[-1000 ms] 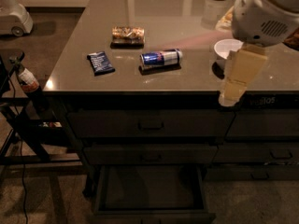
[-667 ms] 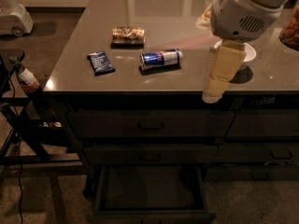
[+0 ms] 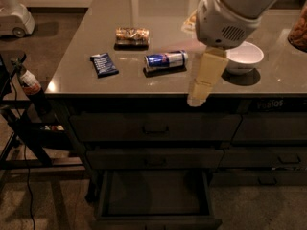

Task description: Place rxbar blueberry into bottom drawer

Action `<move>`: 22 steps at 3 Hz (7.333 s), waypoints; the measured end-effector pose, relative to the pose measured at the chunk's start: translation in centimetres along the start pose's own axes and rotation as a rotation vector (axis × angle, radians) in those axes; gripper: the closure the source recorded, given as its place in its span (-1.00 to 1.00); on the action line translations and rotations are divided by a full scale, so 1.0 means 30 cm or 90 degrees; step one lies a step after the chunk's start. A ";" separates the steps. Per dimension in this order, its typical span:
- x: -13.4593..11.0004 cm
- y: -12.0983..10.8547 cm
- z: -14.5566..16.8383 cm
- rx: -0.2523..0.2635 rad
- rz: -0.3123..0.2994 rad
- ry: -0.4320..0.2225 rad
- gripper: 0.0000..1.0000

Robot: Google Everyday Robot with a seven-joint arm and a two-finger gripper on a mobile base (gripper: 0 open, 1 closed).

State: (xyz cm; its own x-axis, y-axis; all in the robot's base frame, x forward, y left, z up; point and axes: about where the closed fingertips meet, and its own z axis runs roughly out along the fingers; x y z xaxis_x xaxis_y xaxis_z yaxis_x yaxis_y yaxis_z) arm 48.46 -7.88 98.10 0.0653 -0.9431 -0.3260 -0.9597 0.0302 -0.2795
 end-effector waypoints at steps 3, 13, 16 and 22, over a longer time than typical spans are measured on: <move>-0.205 -0.083 0.143 -0.028 -0.083 -0.071 -1.00; -0.458 -0.528 0.617 -0.069 -0.190 -0.091 -1.00; -0.633 -0.573 0.710 -0.087 -0.249 -0.103 -1.00; -0.541 -0.553 0.837 -0.086 -0.200 -0.139 -1.00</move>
Offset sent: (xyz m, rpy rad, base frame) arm 0.0492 0.1084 -0.0178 0.1024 0.0024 0.2561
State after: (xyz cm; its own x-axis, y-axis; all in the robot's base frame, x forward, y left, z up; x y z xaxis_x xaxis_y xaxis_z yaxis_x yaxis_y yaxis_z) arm 70.19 15.26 85.35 0.4042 -0.8063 -0.4318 -0.9099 -0.3060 -0.2802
